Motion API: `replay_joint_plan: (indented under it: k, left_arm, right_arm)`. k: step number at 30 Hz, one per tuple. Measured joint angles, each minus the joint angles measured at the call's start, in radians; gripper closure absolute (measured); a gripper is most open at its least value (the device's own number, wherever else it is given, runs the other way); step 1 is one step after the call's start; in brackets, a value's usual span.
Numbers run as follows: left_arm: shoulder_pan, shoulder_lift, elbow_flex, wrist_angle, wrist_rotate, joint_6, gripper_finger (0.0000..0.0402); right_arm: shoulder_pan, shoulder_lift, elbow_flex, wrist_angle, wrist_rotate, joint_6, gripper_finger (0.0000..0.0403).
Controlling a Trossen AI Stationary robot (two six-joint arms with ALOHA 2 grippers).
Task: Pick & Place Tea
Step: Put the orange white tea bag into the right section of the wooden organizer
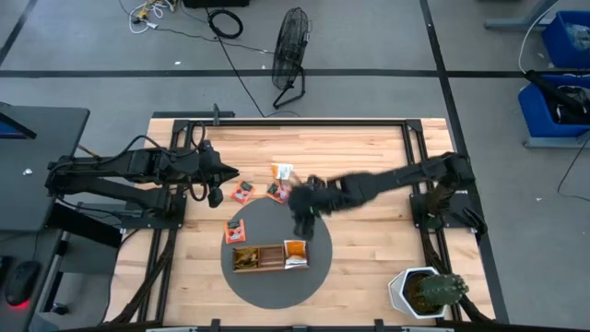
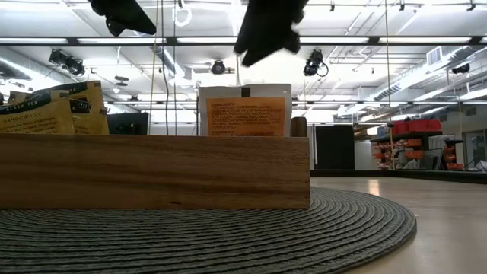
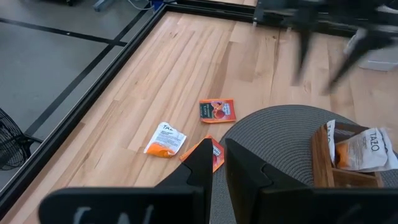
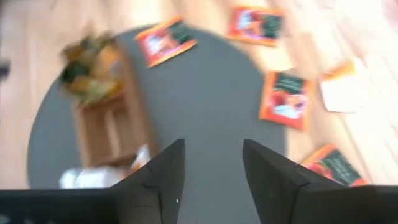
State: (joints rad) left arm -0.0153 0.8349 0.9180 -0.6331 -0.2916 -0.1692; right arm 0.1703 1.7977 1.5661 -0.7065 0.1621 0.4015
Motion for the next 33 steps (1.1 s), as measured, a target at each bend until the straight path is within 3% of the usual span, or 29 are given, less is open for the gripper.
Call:
replay_joint_plan:
  k: [9, 22, 33]
  left_arm:
    - [0.000, 0.000, 0.000, 0.001, 0.000, 0.000, 0.0356]
    - [0.001, 0.003, 0.000, 0.062, -0.030, -0.004, 0.0356]
    - [0.001, 0.003, 0.000, 0.068, -0.031, -0.086, 0.0356]
  right_arm:
    - [-0.242, 0.016, 0.001, 0.032, -0.076, 0.032, 0.0243]
    - [-0.448, 0.169, 0.029, 0.089, -0.188, 0.064, 0.0243]
    - [-0.495, 0.431, 0.301, -0.125, -0.234, 0.061, 0.0243]
